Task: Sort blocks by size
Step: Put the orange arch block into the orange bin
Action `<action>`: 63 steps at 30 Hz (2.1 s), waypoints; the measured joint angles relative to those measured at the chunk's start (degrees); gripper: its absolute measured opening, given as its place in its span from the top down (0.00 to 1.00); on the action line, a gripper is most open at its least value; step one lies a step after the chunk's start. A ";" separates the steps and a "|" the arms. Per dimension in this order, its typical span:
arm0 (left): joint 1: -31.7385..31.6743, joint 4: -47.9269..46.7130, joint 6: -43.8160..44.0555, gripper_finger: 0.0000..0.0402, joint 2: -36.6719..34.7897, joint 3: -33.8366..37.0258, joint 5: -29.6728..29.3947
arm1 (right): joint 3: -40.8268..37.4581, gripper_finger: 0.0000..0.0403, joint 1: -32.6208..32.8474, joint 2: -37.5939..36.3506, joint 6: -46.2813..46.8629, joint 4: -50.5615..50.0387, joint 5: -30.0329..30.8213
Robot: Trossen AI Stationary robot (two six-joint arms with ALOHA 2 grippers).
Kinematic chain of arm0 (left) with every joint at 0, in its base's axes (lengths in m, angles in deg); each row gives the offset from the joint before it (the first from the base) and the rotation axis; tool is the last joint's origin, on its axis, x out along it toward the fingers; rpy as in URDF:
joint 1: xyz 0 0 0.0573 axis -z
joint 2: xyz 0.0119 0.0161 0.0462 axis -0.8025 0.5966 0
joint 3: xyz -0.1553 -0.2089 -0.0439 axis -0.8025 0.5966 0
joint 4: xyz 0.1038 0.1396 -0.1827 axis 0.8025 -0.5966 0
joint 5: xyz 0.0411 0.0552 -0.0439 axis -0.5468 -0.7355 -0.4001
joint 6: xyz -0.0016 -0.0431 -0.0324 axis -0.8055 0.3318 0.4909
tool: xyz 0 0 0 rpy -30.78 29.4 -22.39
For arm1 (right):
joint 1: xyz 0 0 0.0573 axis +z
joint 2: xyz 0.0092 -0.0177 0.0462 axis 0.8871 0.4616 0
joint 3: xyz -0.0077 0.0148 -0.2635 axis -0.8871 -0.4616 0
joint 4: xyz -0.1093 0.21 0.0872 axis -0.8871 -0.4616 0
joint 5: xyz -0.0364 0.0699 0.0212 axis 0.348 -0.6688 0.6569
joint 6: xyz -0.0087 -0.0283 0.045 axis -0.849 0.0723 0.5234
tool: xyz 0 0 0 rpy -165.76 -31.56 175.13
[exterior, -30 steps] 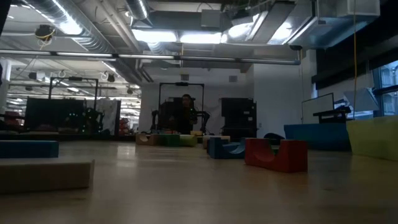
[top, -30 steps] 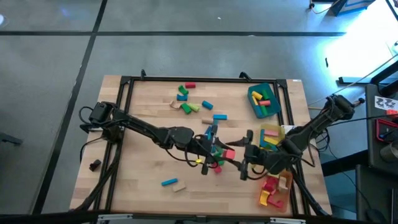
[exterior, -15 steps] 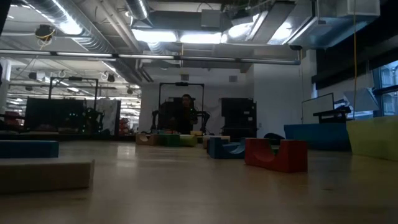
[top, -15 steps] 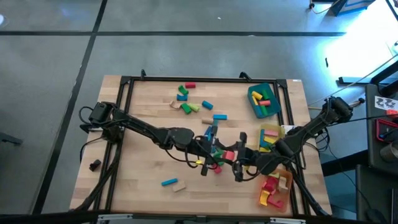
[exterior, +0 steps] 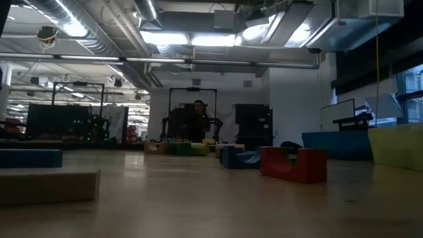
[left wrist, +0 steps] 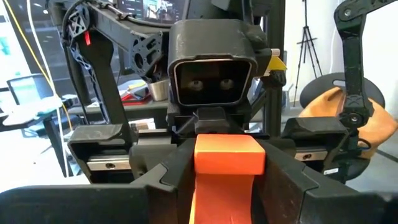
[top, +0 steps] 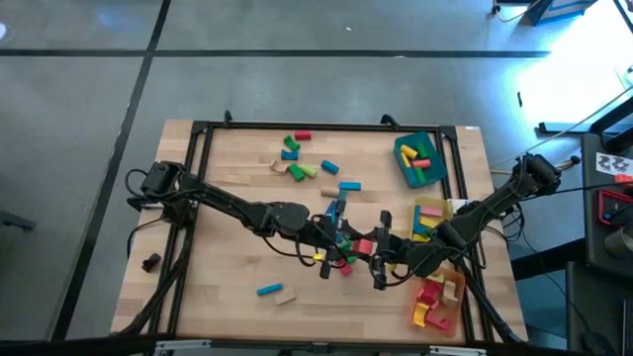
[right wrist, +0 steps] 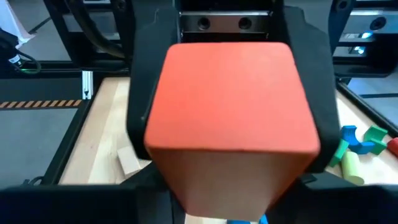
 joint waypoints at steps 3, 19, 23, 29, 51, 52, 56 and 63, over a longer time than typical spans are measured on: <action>0.07 -0.40 0.22 0.68 0.00 0.00 -0.04 | 0.00 0.64 0.00 0.00 0.25 -0.64 -0.67; -0.04 -2.97 2.54 0.57 0.07 0.04 0.51 | 0.09 0.65 0.04 -0.09 2.82 -5.15 -2.27; 0.06 -3.58 1.76 0.57 0.07 0.04 0.17 | 0.09 0.65 0.02 -0.09 2.87 -5.31 -2.52; 0.11 -6.68 4.32 0.56 -0.41 0.07 -0.43 | 0.13 0.65 0.35 -1.32 3.80 -8.98 -4.49; 1.60 -47.26 9.89 0.56 -5.42 0.09 -0.52 | 1.79 0.64 18.44 -1.64 66.53 -42.87 -35.21; 1.59 -47.28 10.18 0.56 -5.42 0.09 -0.54 | 1.79 0.64 19.64 -1.14 68.31 -42.83 -35.27; 1.64 -47.80 12.89 0.56 -5.42 0.09 -0.54 | 1.79 0.64 23.79 1.26 71.81 -43.27 -37.08; 3.05 -59.74 21.53 0.56 -5.42 0.09 0.03 | 1.79 0.64 26.80 4.78 74.87 -42.66 -40.59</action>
